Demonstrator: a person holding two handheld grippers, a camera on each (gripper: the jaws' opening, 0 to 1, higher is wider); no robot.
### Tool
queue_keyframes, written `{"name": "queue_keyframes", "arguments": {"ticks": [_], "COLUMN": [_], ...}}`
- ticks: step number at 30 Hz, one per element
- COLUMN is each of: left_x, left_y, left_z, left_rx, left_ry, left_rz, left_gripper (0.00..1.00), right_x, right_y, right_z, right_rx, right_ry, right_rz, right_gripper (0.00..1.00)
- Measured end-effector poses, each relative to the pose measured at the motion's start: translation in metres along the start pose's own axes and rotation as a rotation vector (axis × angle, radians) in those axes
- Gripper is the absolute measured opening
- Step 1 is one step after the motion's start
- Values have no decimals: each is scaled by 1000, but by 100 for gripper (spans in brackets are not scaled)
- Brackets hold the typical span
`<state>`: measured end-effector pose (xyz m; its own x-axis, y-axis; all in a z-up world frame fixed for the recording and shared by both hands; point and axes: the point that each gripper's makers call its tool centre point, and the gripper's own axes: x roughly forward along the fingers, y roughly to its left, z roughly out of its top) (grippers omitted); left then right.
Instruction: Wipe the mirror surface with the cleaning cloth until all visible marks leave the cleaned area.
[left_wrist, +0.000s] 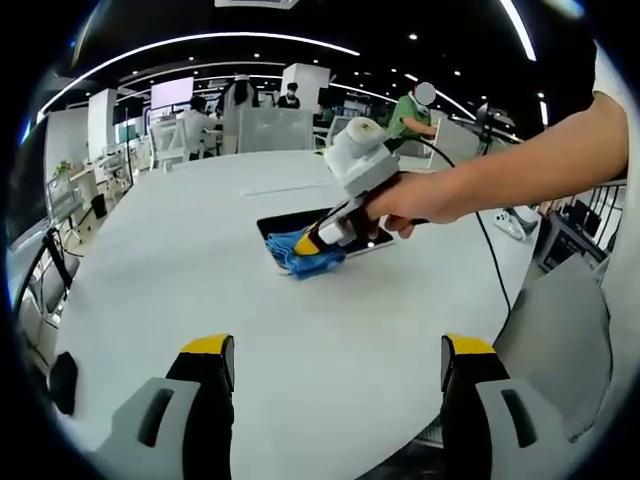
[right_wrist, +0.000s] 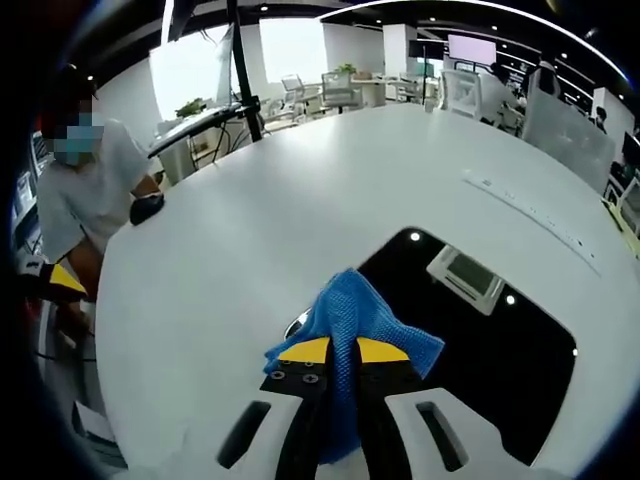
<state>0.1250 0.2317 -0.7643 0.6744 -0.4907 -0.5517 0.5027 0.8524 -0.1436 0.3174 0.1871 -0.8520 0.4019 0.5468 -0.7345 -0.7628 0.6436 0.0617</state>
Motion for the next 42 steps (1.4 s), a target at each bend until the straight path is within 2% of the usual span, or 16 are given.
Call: {"name": "queue_keyframes", "arguments": {"ticks": [9, 13, 18, 42], "left_x": [-4, -5, -6, -10], "left_y": [3, 5, 7, 14], "left_z": [-3, -3, -4, -8], "left_rx": [-10, -15, -22, -31], "left_ry": [0, -3, -6, -3], "left_rz": [11, 17, 21, 35], "left_gripper": [85, 85, 85, 85], "right_x": [3, 5, 11, 21], "right_y": [-1, -5, -17, -47], "right_z": [5, 8, 16, 33], "right_rx": [-50, -34, -38, -61], "right_ry": [9, 10, 12, 25], "right_rz": [-27, -43, -49, -77], "right_gripper": [3, 3, 3, 3]}}
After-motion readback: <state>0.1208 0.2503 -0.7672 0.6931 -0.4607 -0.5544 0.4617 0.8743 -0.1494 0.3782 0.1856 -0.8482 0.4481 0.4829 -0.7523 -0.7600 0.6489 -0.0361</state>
